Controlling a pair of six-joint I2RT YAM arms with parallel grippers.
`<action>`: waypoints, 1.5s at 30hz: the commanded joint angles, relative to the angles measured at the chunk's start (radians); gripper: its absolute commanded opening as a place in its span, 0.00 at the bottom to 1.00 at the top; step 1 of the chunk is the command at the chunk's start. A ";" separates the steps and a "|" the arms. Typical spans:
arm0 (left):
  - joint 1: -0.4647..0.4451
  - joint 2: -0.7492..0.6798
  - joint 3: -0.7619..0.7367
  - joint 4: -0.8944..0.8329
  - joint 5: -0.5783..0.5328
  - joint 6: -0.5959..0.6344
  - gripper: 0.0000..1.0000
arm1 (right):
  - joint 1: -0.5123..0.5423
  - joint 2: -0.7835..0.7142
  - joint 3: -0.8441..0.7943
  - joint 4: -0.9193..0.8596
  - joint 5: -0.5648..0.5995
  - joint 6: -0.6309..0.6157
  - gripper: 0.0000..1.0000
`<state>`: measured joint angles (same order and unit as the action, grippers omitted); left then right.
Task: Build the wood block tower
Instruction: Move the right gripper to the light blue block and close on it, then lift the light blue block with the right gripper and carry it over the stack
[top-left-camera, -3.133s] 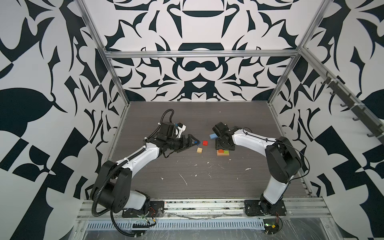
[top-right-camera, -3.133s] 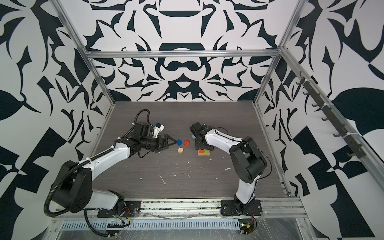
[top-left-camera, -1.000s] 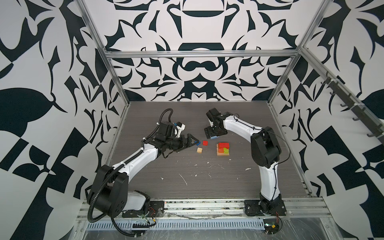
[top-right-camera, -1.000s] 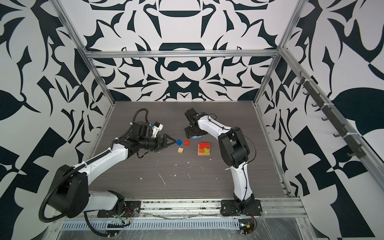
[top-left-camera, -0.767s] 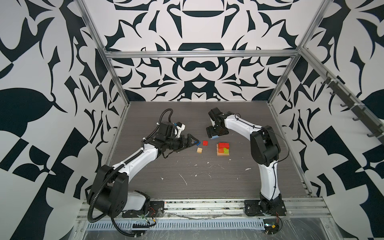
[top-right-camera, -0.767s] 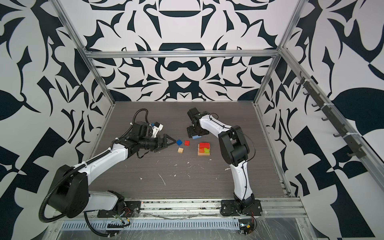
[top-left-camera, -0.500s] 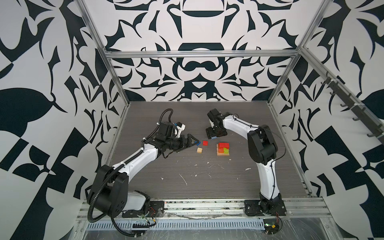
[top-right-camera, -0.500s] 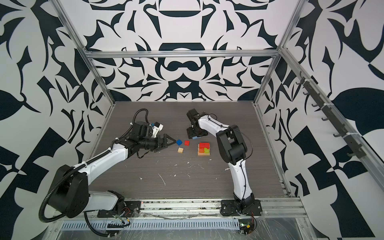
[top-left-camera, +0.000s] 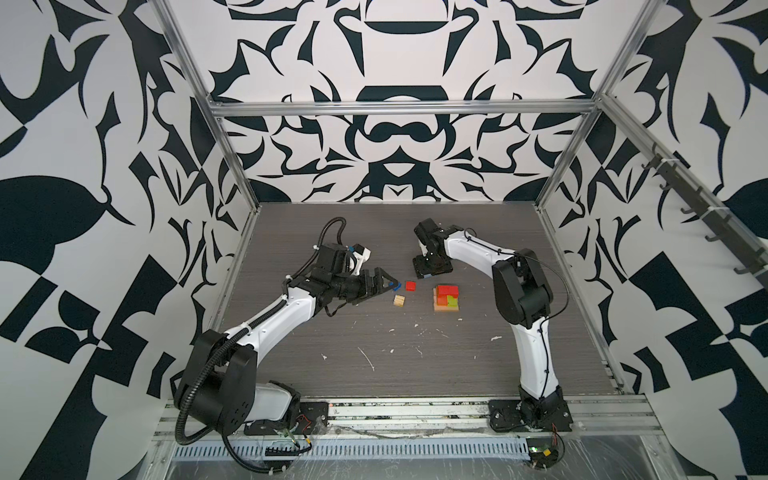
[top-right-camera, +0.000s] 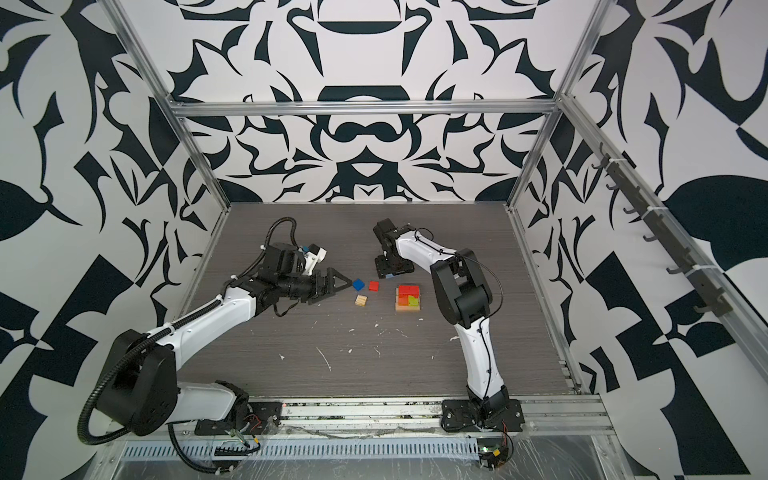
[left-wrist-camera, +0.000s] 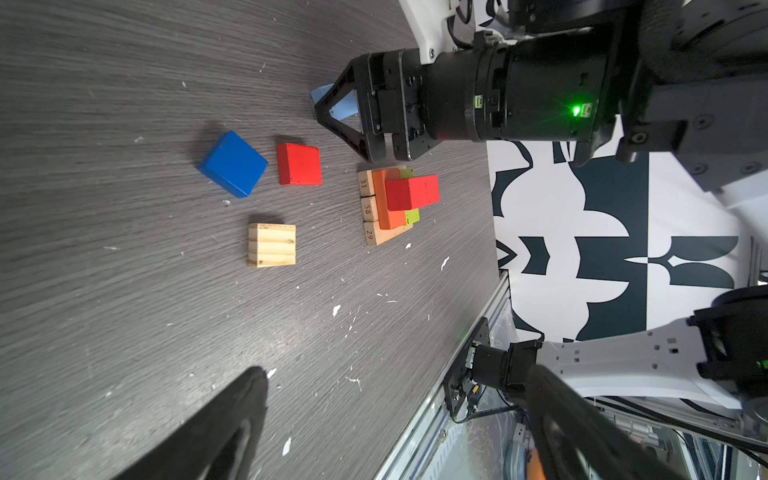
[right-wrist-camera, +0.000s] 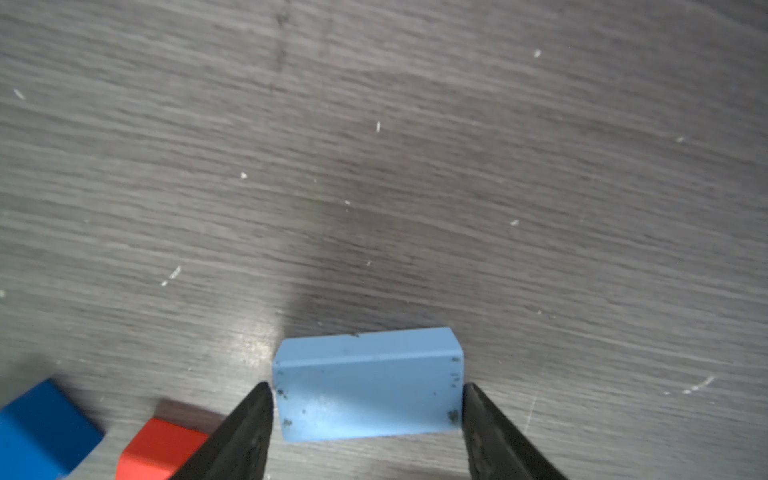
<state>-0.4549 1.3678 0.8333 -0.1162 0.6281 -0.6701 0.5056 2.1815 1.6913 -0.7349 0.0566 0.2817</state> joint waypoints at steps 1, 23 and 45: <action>-0.004 -0.006 -0.006 -0.011 0.010 0.003 0.99 | -0.002 -0.003 0.038 0.006 0.014 0.009 0.72; -0.004 -0.010 -0.012 -0.011 0.007 0.007 0.99 | -0.004 0.020 0.072 -0.023 0.037 0.051 0.72; -0.005 -0.004 -0.013 -0.013 0.007 0.011 1.00 | -0.004 -0.002 0.119 -0.041 0.099 0.087 0.53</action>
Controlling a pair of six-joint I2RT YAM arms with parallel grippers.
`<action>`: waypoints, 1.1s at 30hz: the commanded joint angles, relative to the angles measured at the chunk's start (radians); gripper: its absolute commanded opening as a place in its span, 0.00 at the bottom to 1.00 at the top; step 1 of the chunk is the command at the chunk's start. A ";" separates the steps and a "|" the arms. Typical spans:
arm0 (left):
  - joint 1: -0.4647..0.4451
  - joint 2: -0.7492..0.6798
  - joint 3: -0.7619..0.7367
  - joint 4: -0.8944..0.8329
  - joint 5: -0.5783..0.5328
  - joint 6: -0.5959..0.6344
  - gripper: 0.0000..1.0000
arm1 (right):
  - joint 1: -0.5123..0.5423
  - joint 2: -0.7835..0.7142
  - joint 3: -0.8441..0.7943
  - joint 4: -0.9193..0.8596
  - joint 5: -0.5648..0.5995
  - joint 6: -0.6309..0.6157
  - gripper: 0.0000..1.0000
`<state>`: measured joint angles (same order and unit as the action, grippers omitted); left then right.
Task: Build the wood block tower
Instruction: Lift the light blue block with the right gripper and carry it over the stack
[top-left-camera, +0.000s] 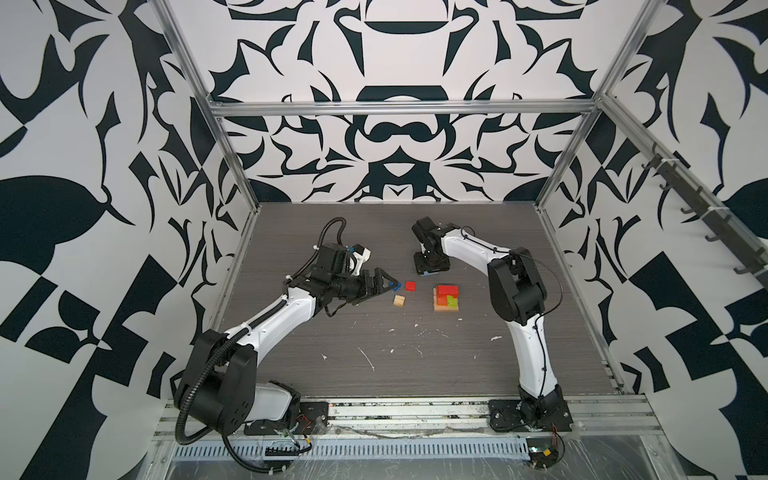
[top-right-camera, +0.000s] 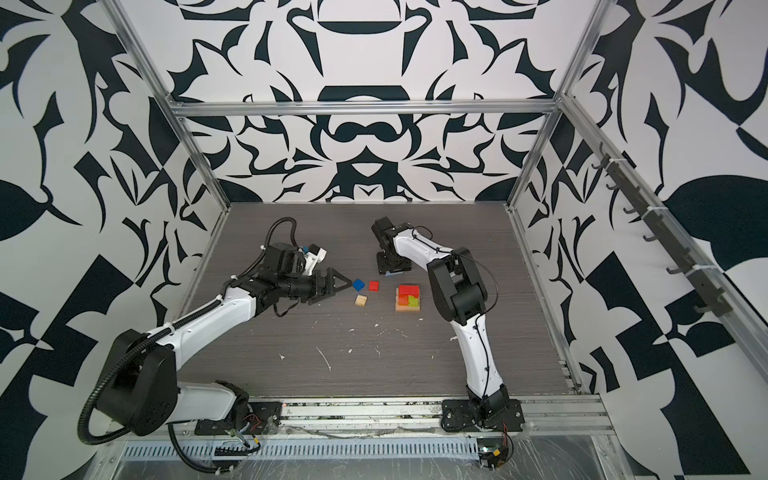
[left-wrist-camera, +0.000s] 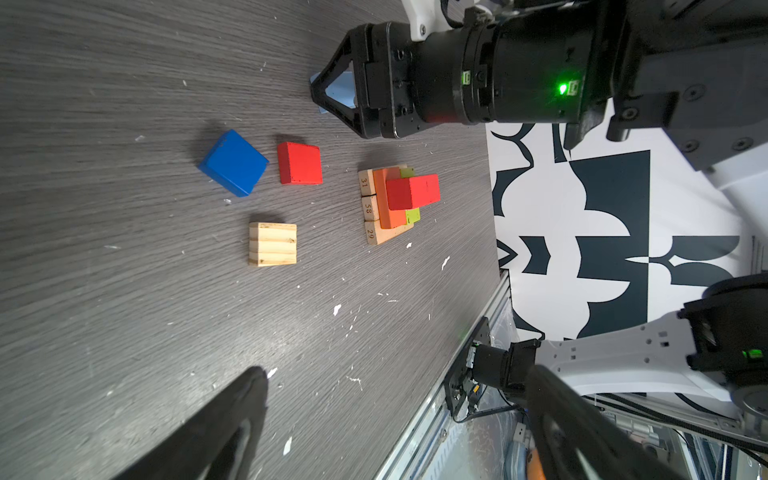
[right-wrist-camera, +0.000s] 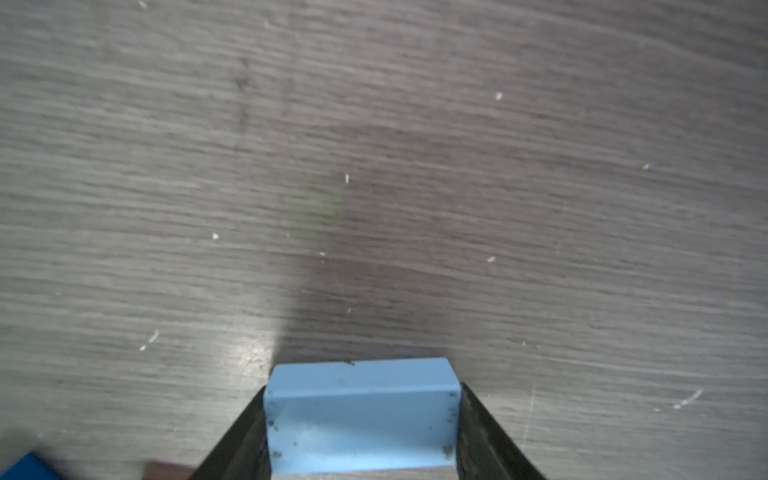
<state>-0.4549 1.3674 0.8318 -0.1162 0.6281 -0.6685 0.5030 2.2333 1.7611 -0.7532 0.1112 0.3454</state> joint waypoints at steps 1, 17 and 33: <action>-0.005 -0.005 -0.011 -0.013 0.007 0.010 1.00 | -0.001 -0.054 0.067 -0.037 0.050 0.029 0.48; -0.005 0.002 -0.013 0.000 0.015 0.006 0.99 | 0.000 -0.245 0.051 -0.147 0.032 0.170 0.38; -0.005 0.026 -0.011 0.022 0.024 -0.002 1.00 | 0.052 -0.422 -0.173 -0.163 0.125 0.252 0.40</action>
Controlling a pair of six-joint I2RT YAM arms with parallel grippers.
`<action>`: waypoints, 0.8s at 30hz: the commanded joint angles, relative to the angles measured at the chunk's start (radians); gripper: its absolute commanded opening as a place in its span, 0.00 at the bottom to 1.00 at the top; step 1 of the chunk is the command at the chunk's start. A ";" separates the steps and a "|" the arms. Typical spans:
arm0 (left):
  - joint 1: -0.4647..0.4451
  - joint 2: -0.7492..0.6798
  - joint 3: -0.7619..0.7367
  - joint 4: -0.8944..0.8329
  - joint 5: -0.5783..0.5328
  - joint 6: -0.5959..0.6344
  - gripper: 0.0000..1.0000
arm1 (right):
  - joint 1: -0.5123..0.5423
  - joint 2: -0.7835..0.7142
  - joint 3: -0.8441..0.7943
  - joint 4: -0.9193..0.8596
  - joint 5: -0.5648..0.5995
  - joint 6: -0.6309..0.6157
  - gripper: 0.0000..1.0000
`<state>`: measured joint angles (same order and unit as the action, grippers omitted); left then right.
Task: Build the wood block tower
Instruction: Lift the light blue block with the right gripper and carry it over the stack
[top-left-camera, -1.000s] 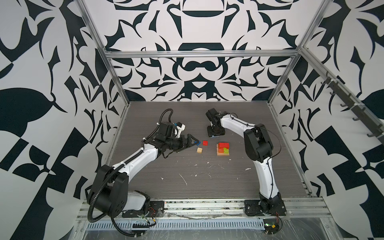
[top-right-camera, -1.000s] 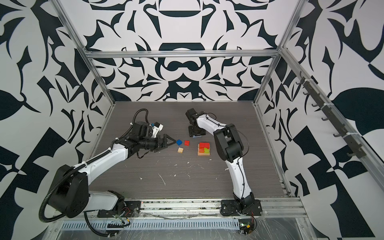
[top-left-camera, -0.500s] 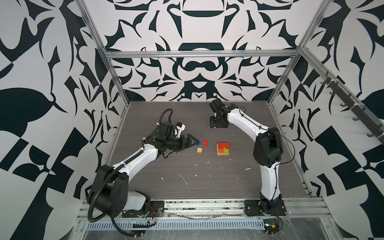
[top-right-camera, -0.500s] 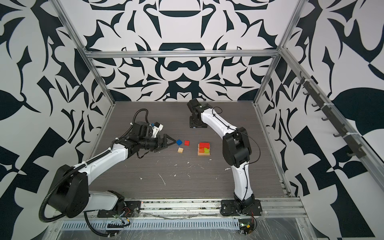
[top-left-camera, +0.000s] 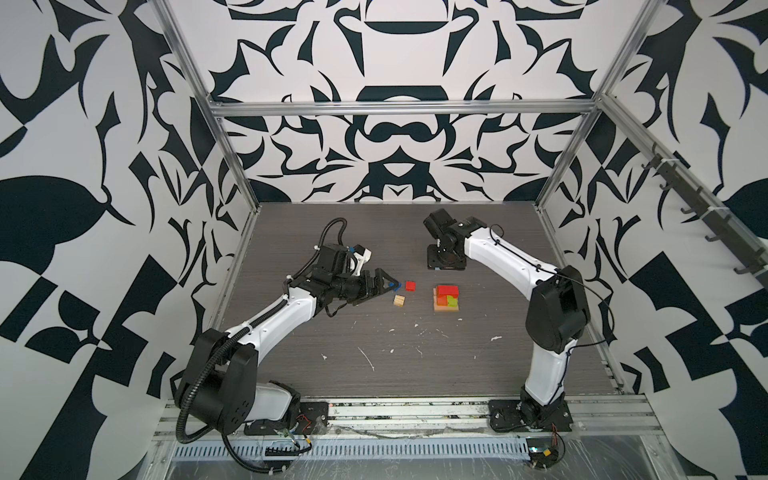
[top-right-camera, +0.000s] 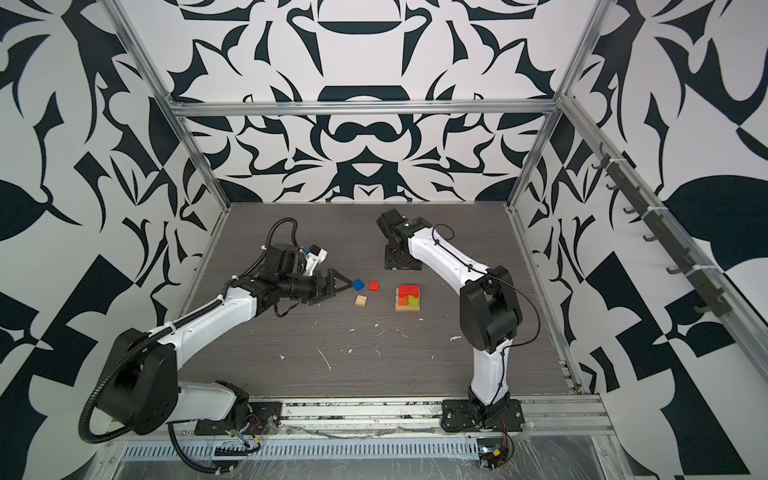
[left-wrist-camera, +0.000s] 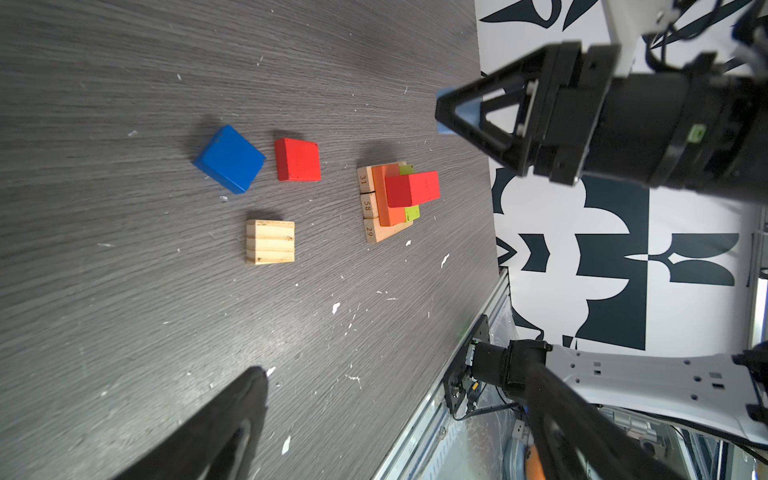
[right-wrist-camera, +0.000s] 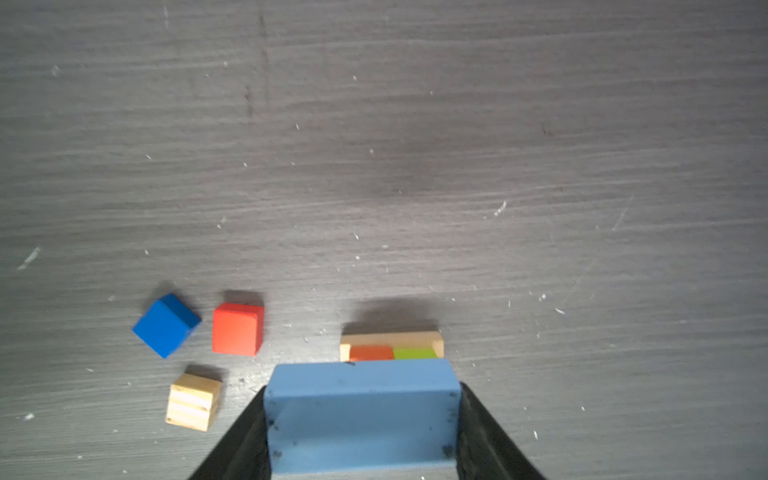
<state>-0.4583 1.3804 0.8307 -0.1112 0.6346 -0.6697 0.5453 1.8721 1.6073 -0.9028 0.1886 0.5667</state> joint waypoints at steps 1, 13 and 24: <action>-0.003 0.012 -0.010 0.020 0.017 -0.002 1.00 | 0.013 -0.069 -0.032 -0.013 0.053 0.035 0.40; -0.010 0.031 -0.008 0.037 0.017 -0.012 0.99 | 0.031 -0.179 -0.218 0.077 0.051 0.098 0.40; -0.029 0.037 -0.009 0.044 0.007 -0.024 1.00 | 0.050 -0.214 -0.303 0.135 0.055 0.105 0.41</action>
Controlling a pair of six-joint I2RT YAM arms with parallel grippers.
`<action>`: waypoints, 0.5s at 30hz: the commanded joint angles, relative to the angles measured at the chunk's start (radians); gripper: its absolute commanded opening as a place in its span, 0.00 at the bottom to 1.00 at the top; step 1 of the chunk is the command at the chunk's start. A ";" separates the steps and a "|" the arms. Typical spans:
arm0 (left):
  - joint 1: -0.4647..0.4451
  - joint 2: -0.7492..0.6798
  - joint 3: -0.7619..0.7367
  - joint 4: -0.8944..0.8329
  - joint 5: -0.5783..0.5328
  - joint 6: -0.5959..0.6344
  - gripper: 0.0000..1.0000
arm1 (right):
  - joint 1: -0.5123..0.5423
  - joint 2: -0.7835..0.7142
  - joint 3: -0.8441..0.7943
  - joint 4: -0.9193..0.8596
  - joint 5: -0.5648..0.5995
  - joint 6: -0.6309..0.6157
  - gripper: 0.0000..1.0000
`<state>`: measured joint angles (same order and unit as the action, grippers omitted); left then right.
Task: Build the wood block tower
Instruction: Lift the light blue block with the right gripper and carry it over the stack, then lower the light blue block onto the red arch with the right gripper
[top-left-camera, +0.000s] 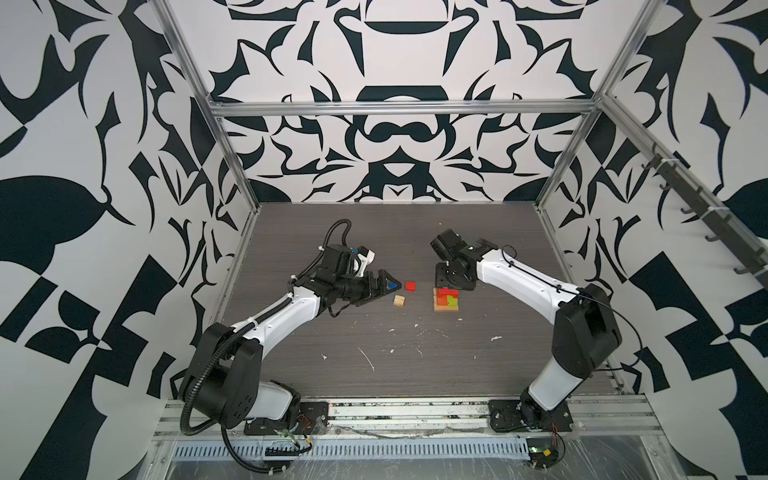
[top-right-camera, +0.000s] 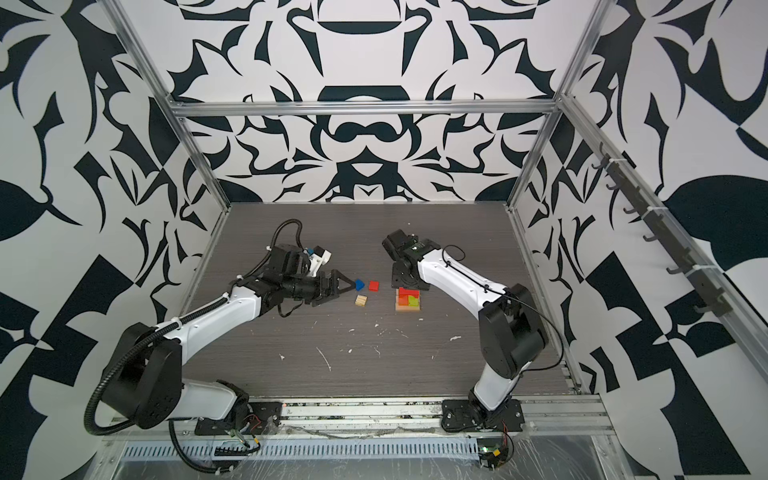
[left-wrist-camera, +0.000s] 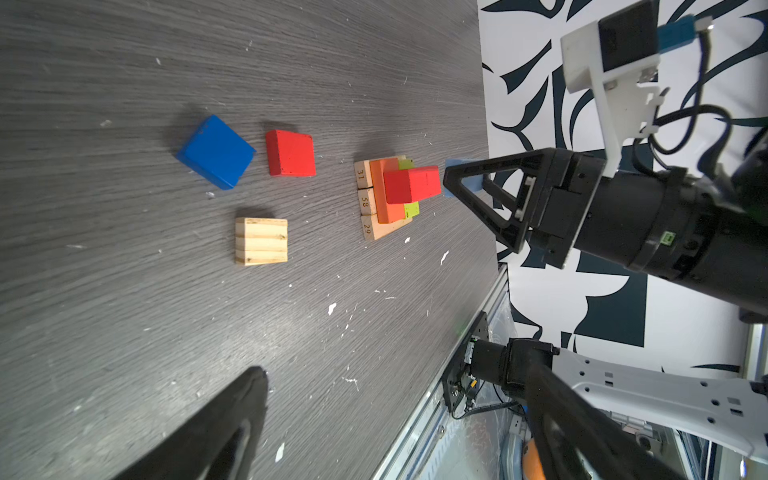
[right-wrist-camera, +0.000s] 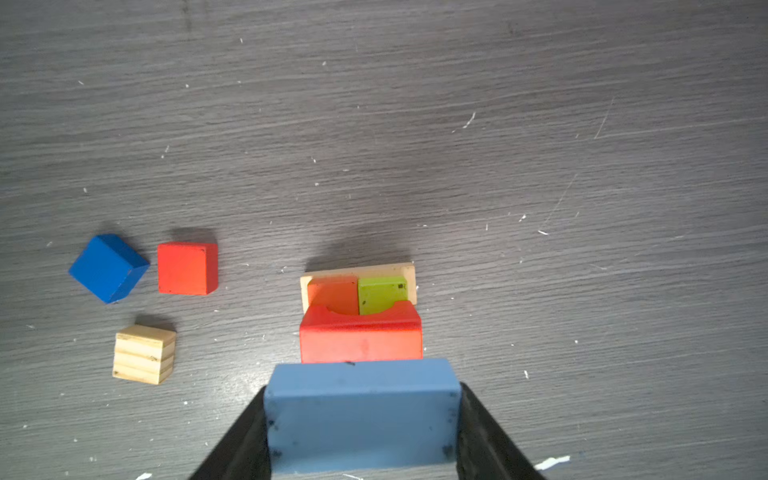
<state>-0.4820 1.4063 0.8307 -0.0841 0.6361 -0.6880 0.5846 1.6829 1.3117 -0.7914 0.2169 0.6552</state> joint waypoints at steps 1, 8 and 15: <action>-0.006 0.011 -0.007 0.018 0.005 -0.004 1.00 | 0.014 -0.021 -0.009 0.025 0.031 0.016 0.41; -0.007 0.014 -0.005 0.018 0.005 -0.005 1.00 | 0.022 -0.002 -0.023 0.028 0.038 0.012 0.41; -0.009 0.016 -0.005 0.018 0.005 -0.005 0.99 | 0.026 -0.001 -0.044 0.047 0.042 0.010 0.41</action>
<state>-0.4858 1.4151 0.8307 -0.0780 0.6361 -0.6891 0.6048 1.6897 1.2720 -0.7574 0.2310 0.6552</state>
